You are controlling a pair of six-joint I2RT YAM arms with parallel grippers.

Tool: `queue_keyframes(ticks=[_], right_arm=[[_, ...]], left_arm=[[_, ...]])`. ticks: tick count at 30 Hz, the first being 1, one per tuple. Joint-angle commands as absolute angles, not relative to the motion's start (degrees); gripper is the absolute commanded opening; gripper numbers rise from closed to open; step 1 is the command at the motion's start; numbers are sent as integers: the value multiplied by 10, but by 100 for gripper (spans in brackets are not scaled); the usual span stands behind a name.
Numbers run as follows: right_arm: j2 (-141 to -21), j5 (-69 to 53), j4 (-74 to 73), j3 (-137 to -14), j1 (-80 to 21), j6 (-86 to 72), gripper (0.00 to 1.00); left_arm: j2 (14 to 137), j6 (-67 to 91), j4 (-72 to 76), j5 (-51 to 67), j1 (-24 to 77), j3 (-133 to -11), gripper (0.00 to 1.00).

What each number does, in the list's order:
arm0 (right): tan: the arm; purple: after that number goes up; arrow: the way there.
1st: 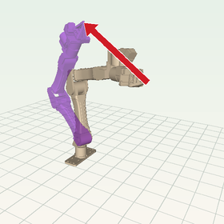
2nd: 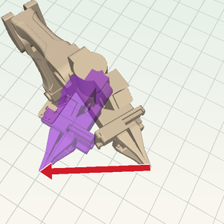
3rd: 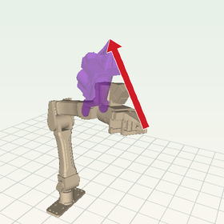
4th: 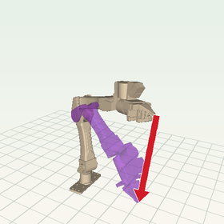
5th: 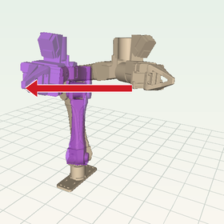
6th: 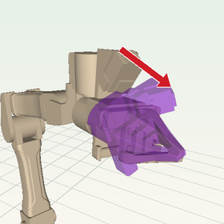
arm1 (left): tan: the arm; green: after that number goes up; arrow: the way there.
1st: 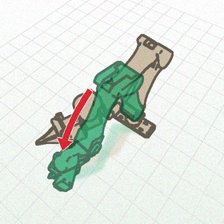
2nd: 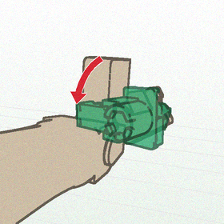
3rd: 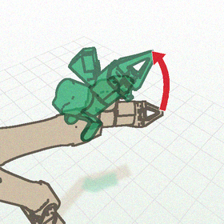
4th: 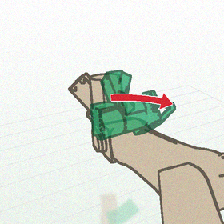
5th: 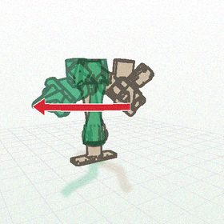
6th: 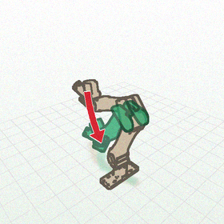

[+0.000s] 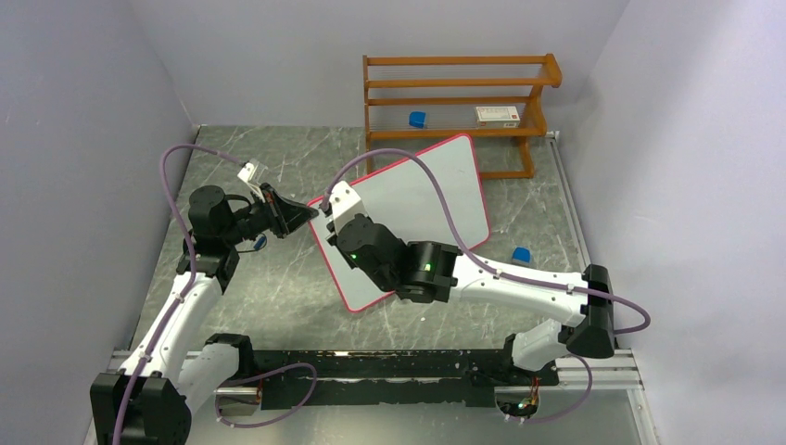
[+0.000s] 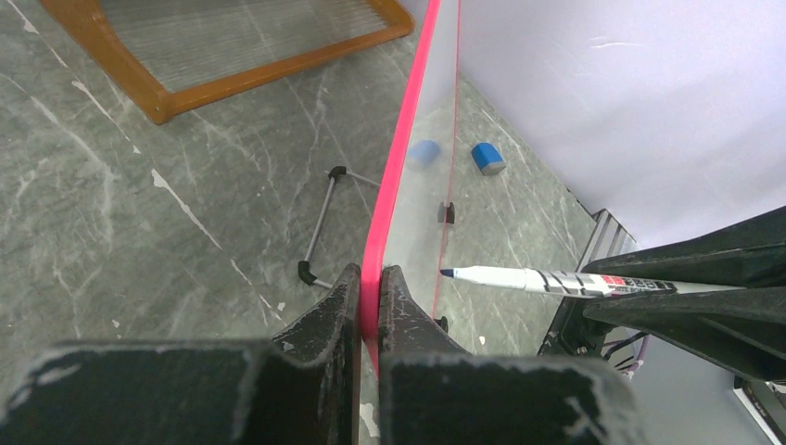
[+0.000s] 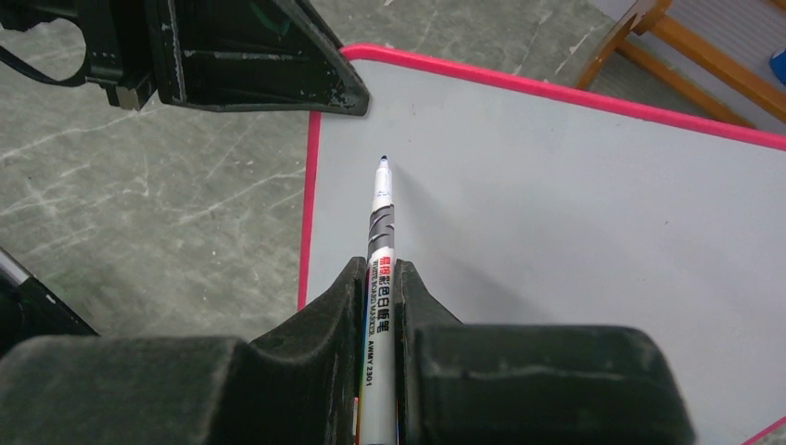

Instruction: Write a sentence on the whiteboard

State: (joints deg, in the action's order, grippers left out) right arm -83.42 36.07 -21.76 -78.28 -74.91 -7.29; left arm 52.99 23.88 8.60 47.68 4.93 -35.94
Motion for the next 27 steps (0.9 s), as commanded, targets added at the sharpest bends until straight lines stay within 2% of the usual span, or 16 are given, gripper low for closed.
queue_keyframes(ticks=[1, 27], right_arm=[[-850, 382, -216, -811, -752, -75, 0], [-877, 392, -199, -820, -752, -72, 0]], left_arm=[[536, 203, 66, 460, 48, -368, 5], [541, 207, 75, 474, 48, -366, 5]])
